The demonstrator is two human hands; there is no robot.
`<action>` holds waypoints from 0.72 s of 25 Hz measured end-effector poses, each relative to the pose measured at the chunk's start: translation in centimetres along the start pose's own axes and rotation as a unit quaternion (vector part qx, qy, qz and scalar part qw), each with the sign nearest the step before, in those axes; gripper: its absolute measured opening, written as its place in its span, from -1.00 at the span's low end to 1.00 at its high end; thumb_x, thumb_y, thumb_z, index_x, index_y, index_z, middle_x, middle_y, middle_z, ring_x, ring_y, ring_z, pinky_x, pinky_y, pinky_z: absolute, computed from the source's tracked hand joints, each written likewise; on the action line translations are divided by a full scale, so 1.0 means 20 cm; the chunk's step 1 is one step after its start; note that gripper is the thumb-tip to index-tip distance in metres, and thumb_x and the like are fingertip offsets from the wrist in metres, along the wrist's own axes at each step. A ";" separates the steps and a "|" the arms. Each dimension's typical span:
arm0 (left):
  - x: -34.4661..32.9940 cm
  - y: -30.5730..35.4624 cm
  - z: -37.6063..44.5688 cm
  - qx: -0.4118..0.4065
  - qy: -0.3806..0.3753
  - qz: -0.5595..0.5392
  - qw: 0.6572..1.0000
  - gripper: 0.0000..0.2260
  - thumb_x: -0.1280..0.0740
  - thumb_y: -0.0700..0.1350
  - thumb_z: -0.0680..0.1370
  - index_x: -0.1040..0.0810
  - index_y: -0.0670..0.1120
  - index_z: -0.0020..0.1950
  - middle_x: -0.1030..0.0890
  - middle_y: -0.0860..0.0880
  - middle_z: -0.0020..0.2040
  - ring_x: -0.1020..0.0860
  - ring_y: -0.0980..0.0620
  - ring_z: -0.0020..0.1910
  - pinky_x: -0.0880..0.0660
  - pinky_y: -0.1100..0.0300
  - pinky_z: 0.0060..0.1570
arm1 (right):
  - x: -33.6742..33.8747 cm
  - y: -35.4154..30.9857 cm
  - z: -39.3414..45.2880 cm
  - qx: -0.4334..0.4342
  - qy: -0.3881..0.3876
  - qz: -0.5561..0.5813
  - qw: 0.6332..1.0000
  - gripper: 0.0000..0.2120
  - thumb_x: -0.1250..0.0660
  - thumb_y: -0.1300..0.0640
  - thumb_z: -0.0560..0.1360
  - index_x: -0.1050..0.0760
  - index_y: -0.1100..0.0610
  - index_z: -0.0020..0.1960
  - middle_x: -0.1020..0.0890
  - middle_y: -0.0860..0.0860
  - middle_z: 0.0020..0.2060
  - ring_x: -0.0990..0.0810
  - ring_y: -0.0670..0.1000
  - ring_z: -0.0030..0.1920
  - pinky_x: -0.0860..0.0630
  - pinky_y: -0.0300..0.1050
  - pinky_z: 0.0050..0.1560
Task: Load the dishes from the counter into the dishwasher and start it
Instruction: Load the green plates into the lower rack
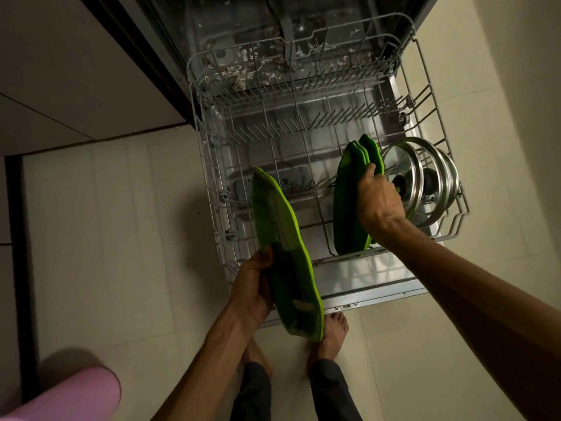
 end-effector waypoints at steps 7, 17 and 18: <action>0.00 -0.02 0.01 0.007 -0.011 -0.012 1.000 -0.56 -0.11 -0.19 0.65 -0.71 -0.17 -0.27 -0.68 -0.14 -0.32 -0.67 -0.07 -0.37 -0.58 0.14 -0.47 | -0.01 -0.06 0.00 0.053 -0.010 -0.081 0.995 -0.30 -0.25 0.35 0.56 0.07 0.32 0.56 -0.32 0.31 0.38 -0.50 0.23 0.27 -0.47 0.06 0.26; 0.00 -0.04 0.05 0.016 -0.033 0.003 0.999 -0.80 -0.14 -0.24 0.62 -0.56 -0.20 0.00 -0.70 -0.14 -0.24 -0.69 -0.07 -0.30 -0.60 0.12 -0.39 | 0.13 -0.05 -0.35 0.083 0.000 0.252 0.964 -0.67 -0.16 -0.04 0.64 -0.48 0.20 0.17 -0.62 0.14 -0.07 -0.63 0.03 -0.28 -0.64 -0.02 -0.25; 0.00 -0.04 0.06 0.011 -0.030 0.007 0.999 -0.82 -0.16 -0.25 0.59 -0.56 -0.20 -0.01 -0.70 -0.15 -0.22 -0.69 -0.08 -0.28 -0.61 0.11 -0.37 | 0.15 -0.08 -0.44 0.079 -0.043 0.356 0.930 -0.58 -0.12 -0.12 0.61 -0.53 0.21 0.08 -0.65 0.13 -0.15 -0.65 0.01 -0.31 -0.64 -0.02 -0.30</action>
Point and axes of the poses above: each hand's wrist, its own z-axis towards the middle knuckle, its own x-axis out of the back of the hand, y = z × x, the point moved 5 cm from there along z, towards the middle knuckle
